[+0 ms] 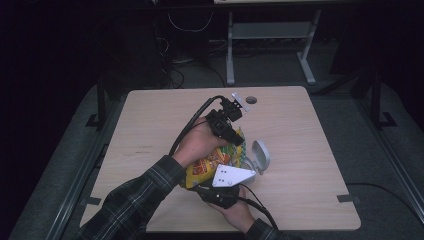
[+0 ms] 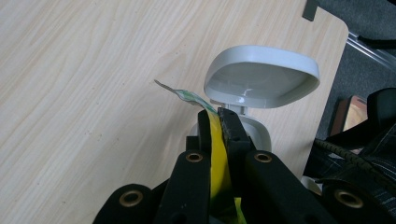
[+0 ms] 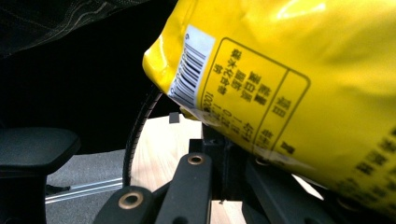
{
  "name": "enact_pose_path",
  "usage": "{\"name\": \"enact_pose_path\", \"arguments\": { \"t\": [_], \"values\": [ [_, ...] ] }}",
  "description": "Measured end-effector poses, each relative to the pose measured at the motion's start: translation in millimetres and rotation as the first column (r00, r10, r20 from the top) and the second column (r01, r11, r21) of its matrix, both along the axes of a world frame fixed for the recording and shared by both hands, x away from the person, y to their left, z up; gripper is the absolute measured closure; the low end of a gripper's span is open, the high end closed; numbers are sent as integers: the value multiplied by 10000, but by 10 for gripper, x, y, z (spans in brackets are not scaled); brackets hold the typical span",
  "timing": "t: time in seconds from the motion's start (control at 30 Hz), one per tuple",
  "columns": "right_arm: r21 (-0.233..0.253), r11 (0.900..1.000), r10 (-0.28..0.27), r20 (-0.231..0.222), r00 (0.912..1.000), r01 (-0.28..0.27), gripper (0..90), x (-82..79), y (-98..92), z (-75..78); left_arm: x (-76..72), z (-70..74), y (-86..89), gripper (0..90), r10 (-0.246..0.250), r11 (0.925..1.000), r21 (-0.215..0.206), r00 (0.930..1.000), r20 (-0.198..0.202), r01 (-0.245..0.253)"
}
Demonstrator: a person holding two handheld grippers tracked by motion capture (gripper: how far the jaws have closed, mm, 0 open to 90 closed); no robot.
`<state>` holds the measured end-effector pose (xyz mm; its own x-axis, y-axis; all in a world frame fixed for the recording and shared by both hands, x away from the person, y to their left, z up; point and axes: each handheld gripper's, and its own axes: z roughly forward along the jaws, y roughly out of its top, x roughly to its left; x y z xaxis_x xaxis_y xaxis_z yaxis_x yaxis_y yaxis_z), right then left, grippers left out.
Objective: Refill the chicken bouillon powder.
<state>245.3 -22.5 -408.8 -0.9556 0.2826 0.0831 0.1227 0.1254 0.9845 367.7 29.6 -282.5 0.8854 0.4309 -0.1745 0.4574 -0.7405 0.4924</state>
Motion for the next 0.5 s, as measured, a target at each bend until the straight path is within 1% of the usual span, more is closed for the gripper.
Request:
{"name": "enact_pose_path", "arguments": {
  "t": [0.5],
  "values": [
    [52,10000,-32,-25,10000,32,900,6,-11,1,9,0,-19,900,-57,10000,59,10000,36,57]
  ]
}}
